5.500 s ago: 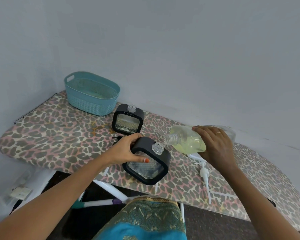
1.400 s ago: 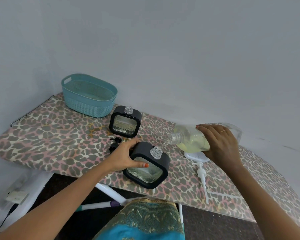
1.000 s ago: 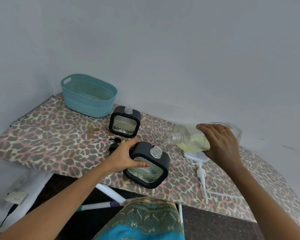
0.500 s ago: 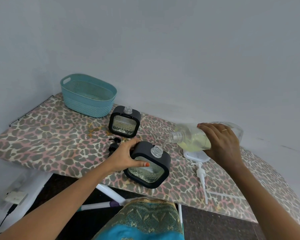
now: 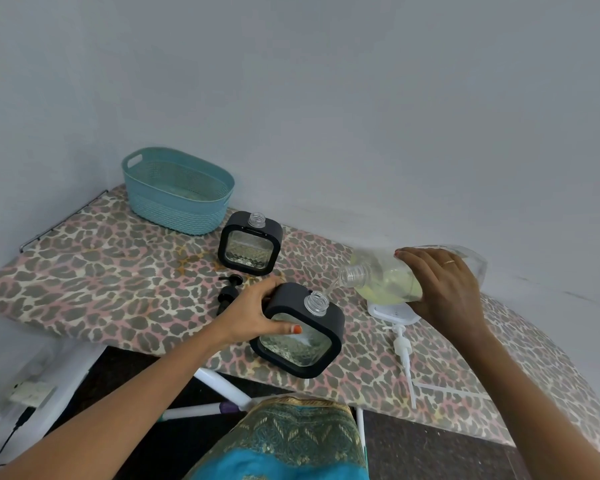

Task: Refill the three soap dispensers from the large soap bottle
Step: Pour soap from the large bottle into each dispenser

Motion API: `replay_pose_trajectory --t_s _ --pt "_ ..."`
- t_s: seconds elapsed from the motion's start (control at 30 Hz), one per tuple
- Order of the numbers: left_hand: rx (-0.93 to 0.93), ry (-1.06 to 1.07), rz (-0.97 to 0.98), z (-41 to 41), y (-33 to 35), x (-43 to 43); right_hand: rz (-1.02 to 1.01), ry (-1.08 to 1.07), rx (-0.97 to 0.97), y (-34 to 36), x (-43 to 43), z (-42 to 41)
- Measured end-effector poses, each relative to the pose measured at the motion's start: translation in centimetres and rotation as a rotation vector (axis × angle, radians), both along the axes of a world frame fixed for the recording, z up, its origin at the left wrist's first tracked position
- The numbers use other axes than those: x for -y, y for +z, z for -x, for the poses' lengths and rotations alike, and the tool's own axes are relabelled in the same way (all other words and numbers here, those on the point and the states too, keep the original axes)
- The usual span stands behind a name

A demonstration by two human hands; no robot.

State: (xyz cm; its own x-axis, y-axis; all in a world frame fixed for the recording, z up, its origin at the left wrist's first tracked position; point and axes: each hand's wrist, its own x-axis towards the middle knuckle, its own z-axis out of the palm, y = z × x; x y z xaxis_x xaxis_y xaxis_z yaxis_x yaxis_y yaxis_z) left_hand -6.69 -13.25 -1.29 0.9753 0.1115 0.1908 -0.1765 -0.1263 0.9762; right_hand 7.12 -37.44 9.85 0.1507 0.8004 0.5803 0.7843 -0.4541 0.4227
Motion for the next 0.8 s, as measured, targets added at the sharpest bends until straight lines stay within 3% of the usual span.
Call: replay_pose_trajectory --t_s 0.8 --pt "-0.001 0.001 -0.002 -0.03 0.09 0.45 0.024 0.021 0.041 -0.86 -0.08 0.72"
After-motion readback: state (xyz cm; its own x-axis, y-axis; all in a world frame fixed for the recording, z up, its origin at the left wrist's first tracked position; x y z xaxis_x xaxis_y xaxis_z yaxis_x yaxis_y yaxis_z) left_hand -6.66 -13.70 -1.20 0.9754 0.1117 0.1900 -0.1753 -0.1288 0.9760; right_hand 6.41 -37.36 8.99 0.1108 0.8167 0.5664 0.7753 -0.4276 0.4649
